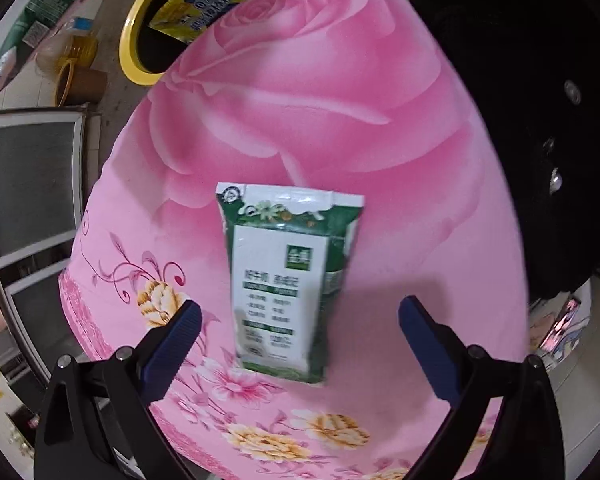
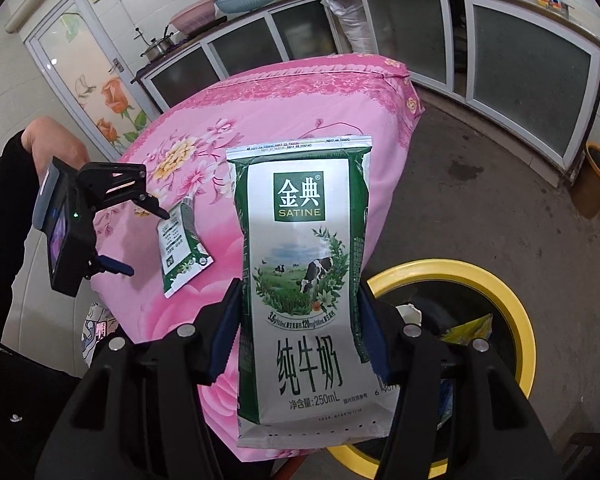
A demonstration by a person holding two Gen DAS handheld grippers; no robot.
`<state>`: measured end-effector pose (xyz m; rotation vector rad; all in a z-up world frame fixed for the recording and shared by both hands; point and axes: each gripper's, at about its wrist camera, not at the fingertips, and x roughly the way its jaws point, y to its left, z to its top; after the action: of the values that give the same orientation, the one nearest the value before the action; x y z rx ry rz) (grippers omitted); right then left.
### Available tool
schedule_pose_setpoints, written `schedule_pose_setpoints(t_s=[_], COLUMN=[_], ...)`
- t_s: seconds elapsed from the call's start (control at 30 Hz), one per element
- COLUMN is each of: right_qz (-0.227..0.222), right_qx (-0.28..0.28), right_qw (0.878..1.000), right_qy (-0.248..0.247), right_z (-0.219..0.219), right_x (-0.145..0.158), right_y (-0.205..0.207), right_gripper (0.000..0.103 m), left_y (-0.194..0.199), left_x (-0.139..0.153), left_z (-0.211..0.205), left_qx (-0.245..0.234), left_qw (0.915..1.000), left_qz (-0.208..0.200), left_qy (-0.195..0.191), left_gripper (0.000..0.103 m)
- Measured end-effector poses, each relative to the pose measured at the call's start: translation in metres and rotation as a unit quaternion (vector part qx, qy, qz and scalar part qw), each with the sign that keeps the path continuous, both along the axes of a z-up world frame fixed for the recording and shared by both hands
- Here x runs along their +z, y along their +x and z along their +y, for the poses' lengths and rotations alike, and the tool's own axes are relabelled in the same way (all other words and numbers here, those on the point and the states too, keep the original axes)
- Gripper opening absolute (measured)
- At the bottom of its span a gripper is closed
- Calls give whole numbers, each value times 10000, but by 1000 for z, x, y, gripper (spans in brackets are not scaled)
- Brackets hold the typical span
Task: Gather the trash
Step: 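Carry the milk pouch with the left tool while the right tool carries the carton to the bin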
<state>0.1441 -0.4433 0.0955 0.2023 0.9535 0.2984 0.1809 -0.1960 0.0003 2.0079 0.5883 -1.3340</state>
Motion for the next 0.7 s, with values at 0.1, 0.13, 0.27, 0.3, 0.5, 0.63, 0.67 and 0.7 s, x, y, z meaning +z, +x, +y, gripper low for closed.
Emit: schedule_pose_setpoints(t_s=[0.1,0.13,0.27,0.3,0.5,0.63,0.67,0.7], right_qz=[20,29,77,87,100,89,75,51], right_qx=[-50,-62,-92,-116,-171,-153,-153,-155], right_qw=[10000,10000,9999,9999,9998,9998,9999,9999], right_qy=[38,37,11,3,16,-9,0,32], right_z=[-7,-8,-12,-13,-14,-6,-5,-4], right_x=[-3,-5,-7,-8,-9,-8,-6,-5], right_y=[-1,-2,-3,-2,1,0,0,-1], right_gripper=[52,52,53,53,53,52,53,52], left_y=[14,16,8,5,9,9,10,12], left_x=[-8,-8,-23,-28,-46,-39,-33,-26], left_z=[-15,-18,-16,-13,-12,-6,-6,-5], left_qx=[150,210,-19,-118,26,83,200,270], left_qw=[9999,9997,9986,9977,9969,9973,9973,9972], left_qz=[34,103,411,469,640,697,702,677], left_qy=[-37,-1,345,470,458,217,54,-146], left_gripper=[95,95,95,95,71,69,69,69])
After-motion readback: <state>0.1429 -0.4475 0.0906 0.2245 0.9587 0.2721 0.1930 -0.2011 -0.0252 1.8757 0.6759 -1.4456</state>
